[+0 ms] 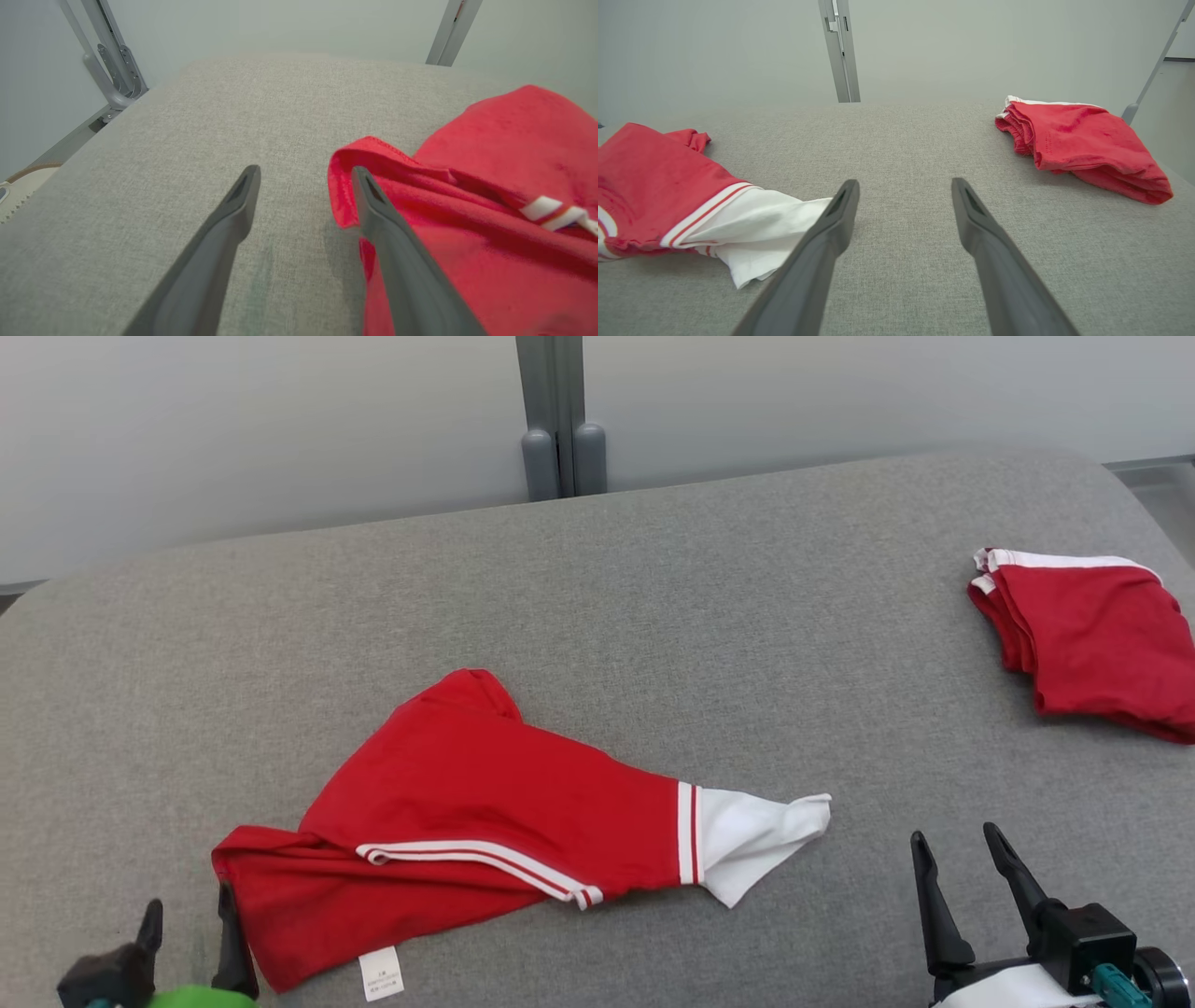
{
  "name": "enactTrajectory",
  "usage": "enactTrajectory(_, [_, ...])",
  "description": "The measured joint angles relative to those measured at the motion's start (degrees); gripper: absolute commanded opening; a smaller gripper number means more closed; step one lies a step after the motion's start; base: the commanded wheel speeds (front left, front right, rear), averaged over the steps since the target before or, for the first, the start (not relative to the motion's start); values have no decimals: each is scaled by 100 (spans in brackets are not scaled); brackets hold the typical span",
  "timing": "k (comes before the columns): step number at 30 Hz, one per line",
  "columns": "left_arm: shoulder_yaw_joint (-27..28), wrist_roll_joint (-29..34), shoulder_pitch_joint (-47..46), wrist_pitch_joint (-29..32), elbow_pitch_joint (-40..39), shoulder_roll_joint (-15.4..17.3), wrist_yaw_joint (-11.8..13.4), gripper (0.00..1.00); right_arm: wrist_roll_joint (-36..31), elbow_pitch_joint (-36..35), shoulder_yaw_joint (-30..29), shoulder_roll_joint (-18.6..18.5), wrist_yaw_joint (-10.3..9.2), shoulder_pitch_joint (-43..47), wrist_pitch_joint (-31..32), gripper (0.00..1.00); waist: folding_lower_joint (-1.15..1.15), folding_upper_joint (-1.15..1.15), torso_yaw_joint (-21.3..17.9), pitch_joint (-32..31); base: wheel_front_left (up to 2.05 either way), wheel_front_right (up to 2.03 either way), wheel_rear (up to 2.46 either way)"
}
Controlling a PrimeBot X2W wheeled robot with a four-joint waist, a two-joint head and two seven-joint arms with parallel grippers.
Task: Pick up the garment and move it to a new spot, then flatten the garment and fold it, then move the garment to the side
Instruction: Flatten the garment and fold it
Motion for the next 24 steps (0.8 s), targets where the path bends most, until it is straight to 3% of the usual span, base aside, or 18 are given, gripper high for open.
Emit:
enactTrajectory(9, [-386,-169,810,10,-465,-218,-53,100,11,-10,-33,-1,0,179,0,100,0,0,223,-174,0,0,0])
enactTrajectory(15, [-948,-224,816,400,-149,-203,-73,100,9,-7,34,1,0,146,0,100,0,0,245,-168,0,0,0])
enactTrajectory(24, [-1066,-393,409,387,531,14,-79,100,4,-10,73,1,0,137,0,100,0,0,92,-89,0,0,0])
